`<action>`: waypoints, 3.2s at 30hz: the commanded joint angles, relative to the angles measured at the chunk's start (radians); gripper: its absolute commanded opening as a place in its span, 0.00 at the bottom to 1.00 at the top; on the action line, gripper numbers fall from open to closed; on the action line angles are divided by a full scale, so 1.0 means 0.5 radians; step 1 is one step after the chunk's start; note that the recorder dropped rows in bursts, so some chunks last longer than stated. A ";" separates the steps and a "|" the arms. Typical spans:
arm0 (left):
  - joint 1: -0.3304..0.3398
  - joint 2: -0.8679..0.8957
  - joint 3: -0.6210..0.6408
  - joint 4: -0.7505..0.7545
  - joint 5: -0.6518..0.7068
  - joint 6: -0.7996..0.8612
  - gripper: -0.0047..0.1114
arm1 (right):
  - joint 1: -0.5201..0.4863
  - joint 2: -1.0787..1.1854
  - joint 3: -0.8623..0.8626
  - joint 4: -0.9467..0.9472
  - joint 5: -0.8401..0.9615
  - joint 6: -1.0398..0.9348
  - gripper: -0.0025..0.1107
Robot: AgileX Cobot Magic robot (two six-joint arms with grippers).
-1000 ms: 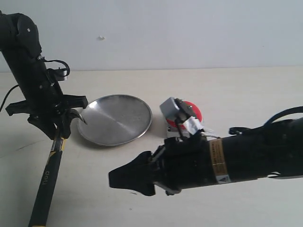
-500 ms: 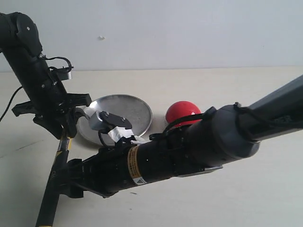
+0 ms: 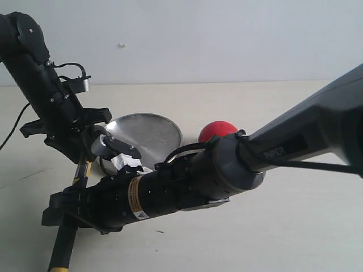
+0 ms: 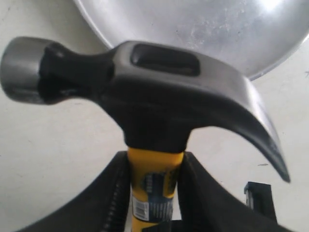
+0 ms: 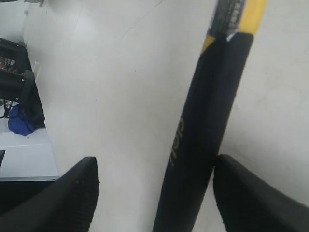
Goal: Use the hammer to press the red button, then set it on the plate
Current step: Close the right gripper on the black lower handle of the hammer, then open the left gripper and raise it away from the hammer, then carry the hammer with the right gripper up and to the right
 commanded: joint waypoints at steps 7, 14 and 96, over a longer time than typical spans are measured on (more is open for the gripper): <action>0.003 -0.034 -0.027 -0.078 0.014 0.045 0.04 | 0.024 0.054 -0.079 0.050 -0.002 0.089 0.59; 0.003 -0.049 -0.058 -0.142 0.014 0.066 0.04 | 0.024 0.058 -0.079 0.059 -0.067 0.102 0.59; 0.242 -1.246 -0.058 0.361 0.014 0.168 0.68 | 0.024 -0.698 0.020 -0.810 0.708 0.380 0.02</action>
